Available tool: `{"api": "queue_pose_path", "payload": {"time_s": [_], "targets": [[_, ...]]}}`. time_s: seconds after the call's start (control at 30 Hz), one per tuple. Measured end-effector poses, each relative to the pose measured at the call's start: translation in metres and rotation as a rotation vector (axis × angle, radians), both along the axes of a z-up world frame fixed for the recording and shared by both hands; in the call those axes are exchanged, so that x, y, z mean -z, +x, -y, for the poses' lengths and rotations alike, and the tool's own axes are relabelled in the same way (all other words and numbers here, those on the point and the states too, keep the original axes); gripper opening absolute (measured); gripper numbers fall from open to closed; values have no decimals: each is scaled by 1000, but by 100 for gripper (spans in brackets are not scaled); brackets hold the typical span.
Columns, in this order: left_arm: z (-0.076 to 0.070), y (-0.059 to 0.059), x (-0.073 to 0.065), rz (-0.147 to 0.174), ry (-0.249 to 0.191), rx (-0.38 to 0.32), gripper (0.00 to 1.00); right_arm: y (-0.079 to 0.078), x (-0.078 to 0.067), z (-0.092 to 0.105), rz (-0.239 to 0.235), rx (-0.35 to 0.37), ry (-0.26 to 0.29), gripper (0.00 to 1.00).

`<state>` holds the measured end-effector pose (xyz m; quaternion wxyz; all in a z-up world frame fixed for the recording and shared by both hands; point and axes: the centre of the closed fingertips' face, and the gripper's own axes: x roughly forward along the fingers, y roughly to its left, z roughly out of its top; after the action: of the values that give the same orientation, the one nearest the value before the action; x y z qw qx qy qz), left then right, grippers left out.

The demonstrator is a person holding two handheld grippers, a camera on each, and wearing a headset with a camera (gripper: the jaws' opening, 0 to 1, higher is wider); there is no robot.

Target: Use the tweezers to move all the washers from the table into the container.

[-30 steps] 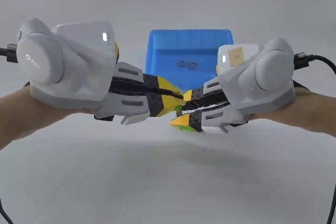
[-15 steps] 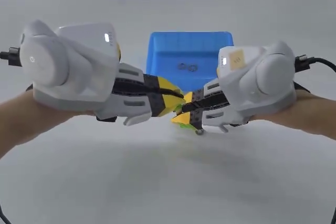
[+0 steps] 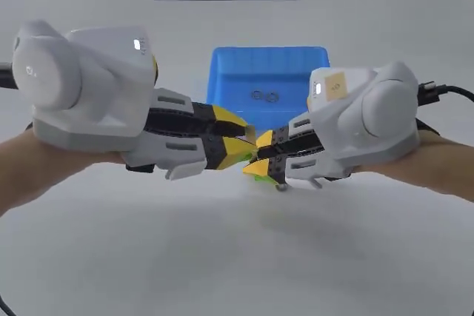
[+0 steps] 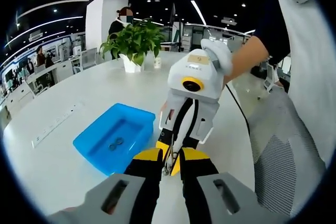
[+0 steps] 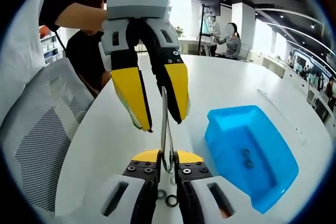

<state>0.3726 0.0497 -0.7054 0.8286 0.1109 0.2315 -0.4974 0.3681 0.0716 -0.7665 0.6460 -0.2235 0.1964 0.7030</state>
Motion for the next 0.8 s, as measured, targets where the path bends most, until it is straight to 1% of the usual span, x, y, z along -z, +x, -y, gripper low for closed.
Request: {"api": "queue_pose_path", "payload": {"time_s": [0.1, 0.13, 0.17, 0.23, 0.27, 0.33, 0.37, 0.4, 0.43, 0.47, 0.53, 0.57, 0.63, 0.67, 0.8], "targets": [[-8, 2, -1, 3, 18, -34, 25, 2, -3, 1, -1, 11, 3, 11], [-11, 2, -3, 4, 20, -42, 27, 2, -5, 2, -20, 24, 5, 11], [-13, 1, -4, 5, 22, -45, 28, 3, -6, 3, -28, 30, 6, 11], [-18, -1, -7, 9, 33, -51, 29, 4, -7, 7, -25, 36, 0, 11], [-20, -2, -9, 13, 32, -59, 31, 5, -8, 8, -24, 38, -2, 11], [-23, -3, -12, 16, 29, -71, 37, 5, -11, 12, -26, 46, -3, 11], [-24, -5, -15, 14, 23, -73, 41, 5, -14, 14, -30, 53, 2, 11], [-25, -6, -16, 18, 24, -79, 44, 5, -17, 14, -35, 59, 7, 11], [-27, -6, -17, 28, 29, -91, 47, 6, -21, 16, -38, 65, 13, 11], [-29, -6, -17, 25, 29, -98, 51, 6, -23, 17, -39, 69, 16, 11], [-31, -9, -17, 5, 18, -117, 59, 7, -30, 18, -35, 77, 25, 11], [-34, -10, -16, 0, 20, -131, 62, 8, -33, 18, -33, 79, 26, 11], [-38, -11, -16, 13, 23, -152, 63, 10, -39, 18, -19, 80, 31, 11], [-40, -12, -16, 11, 21, -162, 63, 11, -43, 18, -14, 82, 35, 11], [-47, -13, -19, 2, -23, -220, 68, 16, -57, 16, 7, 87, 46, 11]]}}
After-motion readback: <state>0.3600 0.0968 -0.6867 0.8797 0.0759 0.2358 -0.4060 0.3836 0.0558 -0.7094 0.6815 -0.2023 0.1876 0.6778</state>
